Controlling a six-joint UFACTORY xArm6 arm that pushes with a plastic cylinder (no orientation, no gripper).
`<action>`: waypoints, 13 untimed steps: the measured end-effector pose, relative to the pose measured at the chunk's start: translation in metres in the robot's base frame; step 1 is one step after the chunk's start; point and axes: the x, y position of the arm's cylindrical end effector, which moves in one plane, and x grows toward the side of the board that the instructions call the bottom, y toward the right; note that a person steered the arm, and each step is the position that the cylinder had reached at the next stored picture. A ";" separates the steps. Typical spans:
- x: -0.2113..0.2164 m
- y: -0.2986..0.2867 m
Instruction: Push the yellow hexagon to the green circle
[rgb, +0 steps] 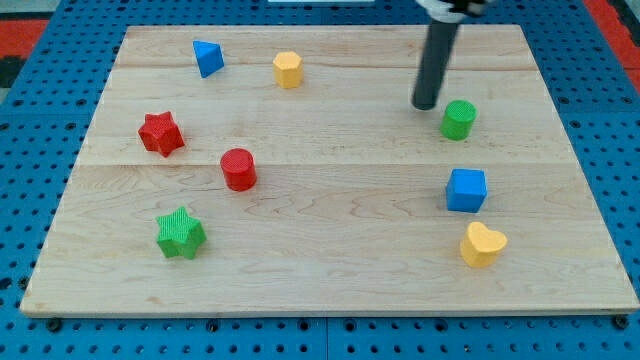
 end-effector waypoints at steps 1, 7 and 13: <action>-0.016 0.043; 0.010 -0.209; -0.058 -0.105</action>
